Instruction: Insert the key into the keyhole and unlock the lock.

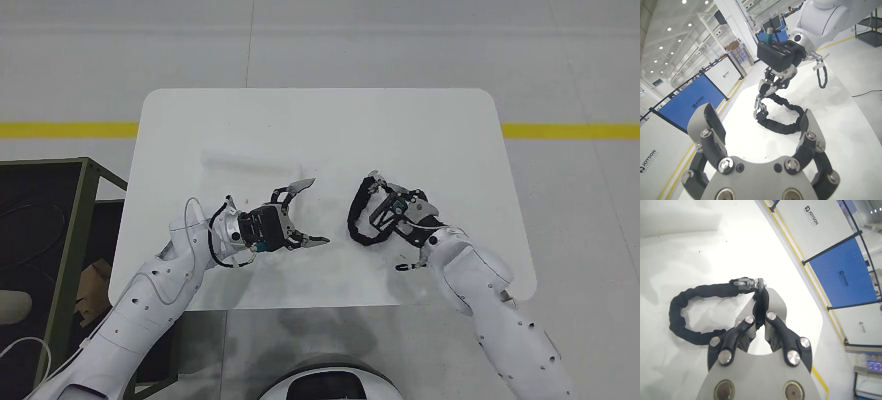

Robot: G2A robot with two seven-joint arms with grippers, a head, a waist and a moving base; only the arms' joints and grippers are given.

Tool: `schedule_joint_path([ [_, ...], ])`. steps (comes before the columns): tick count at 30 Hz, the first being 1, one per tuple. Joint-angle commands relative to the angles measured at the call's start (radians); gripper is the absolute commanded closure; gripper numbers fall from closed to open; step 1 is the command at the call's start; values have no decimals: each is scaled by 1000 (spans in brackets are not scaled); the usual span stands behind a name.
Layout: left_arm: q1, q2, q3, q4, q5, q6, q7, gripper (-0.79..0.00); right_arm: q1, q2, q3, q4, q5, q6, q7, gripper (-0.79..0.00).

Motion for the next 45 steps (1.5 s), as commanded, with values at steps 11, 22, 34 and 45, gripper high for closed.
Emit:
schedule_joint_path([
  [11,0,0,0,0,0,0,0,-785,-14,-24,52,17,354,103,48,0],
  [22,0,0,0,0,0,0,0,-785,-23,-41,147,22,794,143,75,-785],
  [34,0,0,0,0,0,0,0,-784,-94,-49,179,-82,917,114,-104,-749],
  [45,0,0,0,0,0,0,0,-784,-93,-49,179,-81,912,114,-100,-784],
])
